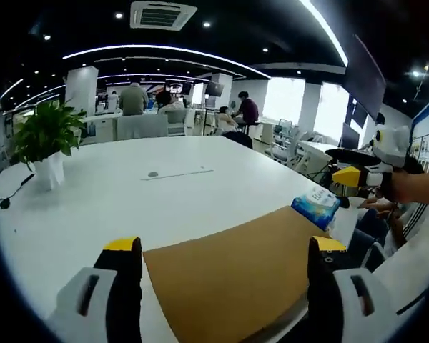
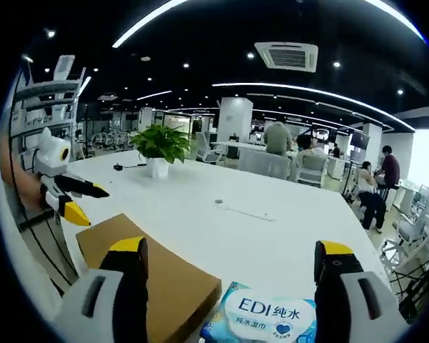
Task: Operate the shoe box by opening the lid, removing the specified soft item, and placing it in the target area until the item is outside and the box remains undamaged.
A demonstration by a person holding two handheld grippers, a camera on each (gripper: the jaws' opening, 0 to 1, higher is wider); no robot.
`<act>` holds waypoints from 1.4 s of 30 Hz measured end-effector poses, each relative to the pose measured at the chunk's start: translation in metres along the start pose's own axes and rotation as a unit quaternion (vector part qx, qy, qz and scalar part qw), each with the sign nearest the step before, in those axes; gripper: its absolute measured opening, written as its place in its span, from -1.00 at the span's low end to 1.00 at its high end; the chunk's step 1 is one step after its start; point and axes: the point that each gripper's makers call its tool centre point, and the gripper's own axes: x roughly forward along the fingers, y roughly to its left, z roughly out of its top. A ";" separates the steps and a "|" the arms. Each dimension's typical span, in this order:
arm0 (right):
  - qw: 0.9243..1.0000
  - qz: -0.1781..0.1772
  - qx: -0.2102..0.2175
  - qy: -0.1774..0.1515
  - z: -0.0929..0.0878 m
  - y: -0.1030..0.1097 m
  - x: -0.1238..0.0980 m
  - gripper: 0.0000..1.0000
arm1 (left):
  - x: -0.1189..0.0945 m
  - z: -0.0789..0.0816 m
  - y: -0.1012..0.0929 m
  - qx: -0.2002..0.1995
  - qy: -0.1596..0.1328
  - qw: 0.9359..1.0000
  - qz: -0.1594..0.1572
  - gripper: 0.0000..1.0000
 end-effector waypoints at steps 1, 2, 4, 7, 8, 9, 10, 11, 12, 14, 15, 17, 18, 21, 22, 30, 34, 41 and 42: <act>0.999 0.014 0.035 0.004 -0.003 0.005 -0.001 0.99 | -0.002 -0.001 0.003 0.001 -0.001 1.000 0.005 0.98; 0.999 0.018 0.050 0.001 -0.003 0.007 -0.002 0.99 | -0.004 -0.002 0.004 -0.001 -0.001 1.000 0.007 0.98; 0.999 0.013 0.038 0.006 -0.007 0.007 -0.002 0.99 | -0.009 -0.006 0.006 -0.018 0.001 1.000 0.010 0.97; 1.000 -0.014 0.001 0.000 -0.005 0.000 -0.004 0.99 | -0.018 -0.006 0.012 -0.005 -0.015 1.000 0.022 0.95; 1.000 -0.018 0.000 -0.010 -0.001 -0.001 -0.004 0.99 | -0.019 -0.002 0.012 0.002 -0.030 0.999 0.017 0.95; 1.000 -0.022 0.000 -0.016 0.001 -0.002 -0.004 1.00 | -0.020 0.000 0.011 0.003 -0.039 0.999 0.012 0.95; 0.998 -0.048 -0.017 -0.048 0.015 -0.007 -0.007 1.00 | -0.024 0.000 0.014 0.006 -0.039 0.999 0.019 0.96; 0.996 -0.051 -0.026 -0.070 0.022 -0.007 -0.008 1.00 | -0.024 0.002 0.014 0.014 -0.044 0.999 0.023 0.97; 0.995 -0.050 -0.030 -0.080 0.026 -0.005 -0.009 1.00 | -0.025 0.003 0.013 0.016 -0.046 0.999 0.023 0.98; 0.993 -0.034 -0.032 -0.113 0.036 0.006 -0.012 1.00 | -0.024 0.007 0.014 0.032 -0.059 0.998 0.016 0.98; 0.993 -0.033 -0.033 -0.111 0.035 0.007 -0.012 1.00 | -0.024 0.012 0.018 0.054 -0.073 0.995 0.027 0.98; 0.994 -0.021 -0.030 -0.108 0.032 0.017 -0.010 1.00 | -0.026 0.023 0.019 0.041 -0.118 0.992 0.025 0.99; 0.994 -0.019 -0.033 -0.101 0.029 0.020 -0.009 1.00 | -0.027 0.026 0.021 0.029 -0.131 0.991 0.025 0.99; 0.996 -0.014 -0.027 -0.079 0.018 0.026 -0.008 1.00 | -0.031 0.035 0.026 0.011 -0.174 0.984 0.027 0.99; 0.996 -0.016 -0.026 -0.083 0.017 0.027 -0.009 1.00 | -0.033 0.035 0.021 0.007 -0.176 0.984 0.028 0.99; 0.995 -0.013 -0.016 -0.093 0.021 0.025 -0.011 1.00 | -0.034 0.028 0.025 -0.011 -0.165 0.986 0.033 0.99; 0.993 -0.016 -0.017 -0.118 0.032 0.023 -0.015 1.00 | -0.029 0.018 0.020 -0.026 -0.125 0.991 0.028 0.99; 0.995 -0.008 -0.012 -0.097 0.023 0.026 -0.014 1.00 | -0.032 0.006 0.018 -0.009 -0.106 0.994 0.021 0.99; 0.995 -0.008 -0.008 -0.095 0.021 0.026 -0.014 1.00 | -0.033 0.001 0.024 -0.004 -0.096 0.995 0.028 0.99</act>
